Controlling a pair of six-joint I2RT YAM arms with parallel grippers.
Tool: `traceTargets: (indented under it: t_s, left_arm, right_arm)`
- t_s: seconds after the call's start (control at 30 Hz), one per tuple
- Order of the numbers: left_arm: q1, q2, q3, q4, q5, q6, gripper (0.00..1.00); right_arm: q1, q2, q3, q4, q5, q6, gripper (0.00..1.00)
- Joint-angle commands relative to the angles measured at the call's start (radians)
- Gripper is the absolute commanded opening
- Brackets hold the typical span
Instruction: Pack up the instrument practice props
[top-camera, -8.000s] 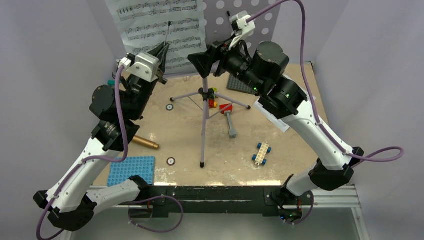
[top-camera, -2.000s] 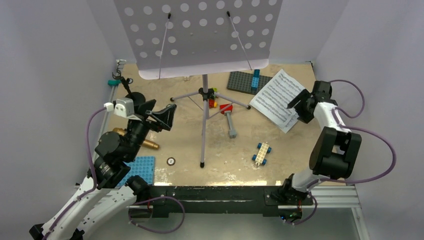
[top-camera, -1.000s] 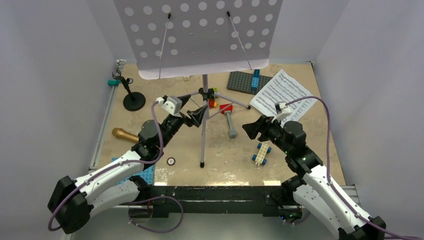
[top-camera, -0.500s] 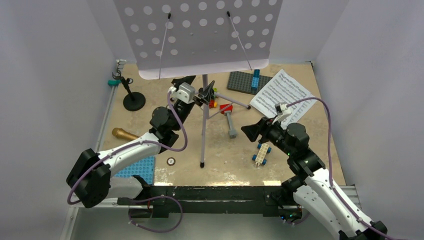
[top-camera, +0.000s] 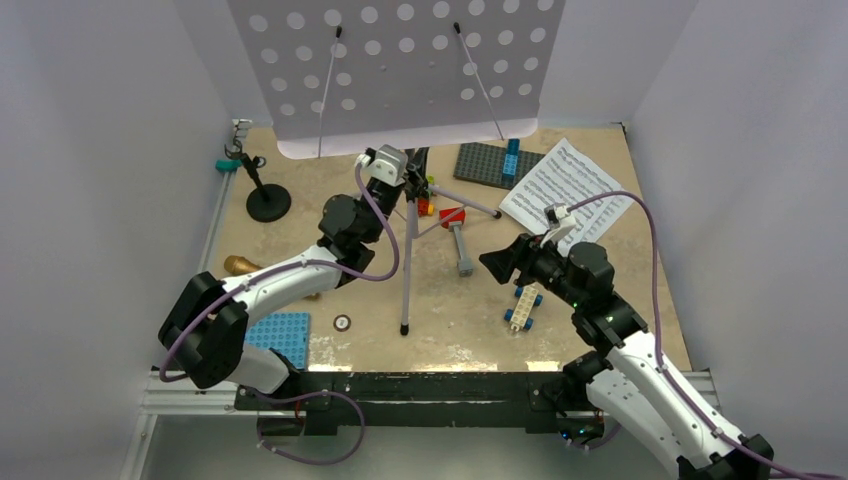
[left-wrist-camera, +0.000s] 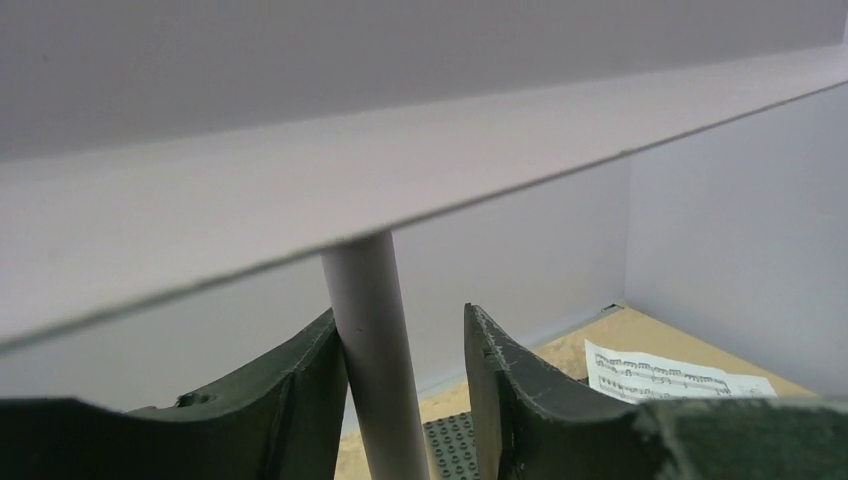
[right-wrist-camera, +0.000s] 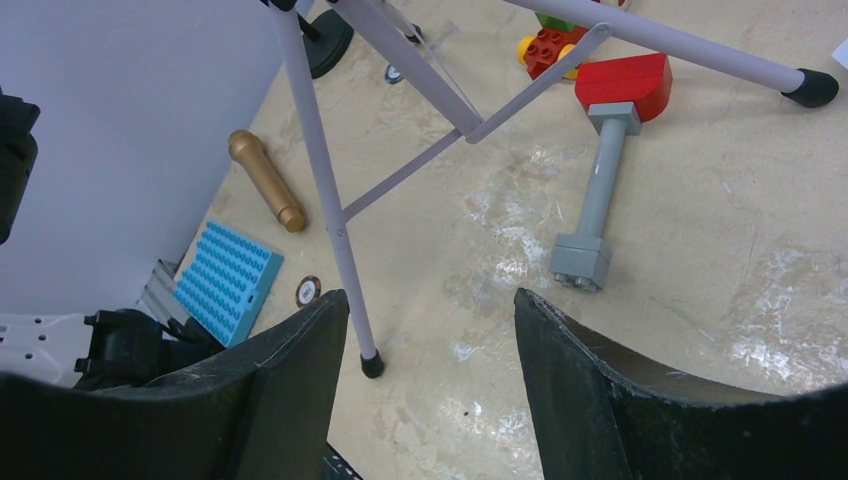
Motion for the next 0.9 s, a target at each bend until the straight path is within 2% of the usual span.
traceTargets:
  t_s: [0.0,0.13,0.23,0.3,0.43,0.6,0.87]
  left_arm:
    - [-0.003,0.0,0.046,0.074,0.003,0.025,0.45]
    - [-0.003,-0.013,0.042,0.056,0.011,0.032,0.32]
    - [0.003,-0.03,0.042,0.024,0.02,0.03,0.16]
    - [0.007,-0.042,0.043,-0.001,0.029,0.026,0.01]
    - [0.018,-0.075,0.045,-0.046,0.058,0.008,0.0]
    - [0.049,-0.15,0.024,-0.14,0.16,-0.056,0.0]
    - [0.061,-0.276,-0.061,-0.212,0.297,-0.148,0.0]
  right_arm:
    - [0.004,0.004,0.049,0.028,-0.02,-0.021,0.66]
    - [0.004,-0.006,0.053,0.025,-0.023,-0.021,0.66]
    - [0.004,-0.012,0.061,0.016,-0.026,-0.023,0.66]
    - [0.004,-0.013,0.069,0.013,-0.034,-0.025,0.66]
    - [0.004,-0.008,0.09,0.007,-0.069,-0.034,0.66]
    - [0.004,0.009,0.108,0.001,-0.123,-0.053,0.67]
    - [0.005,0.089,0.116,0.072,-0.242,-0.003,0.67]
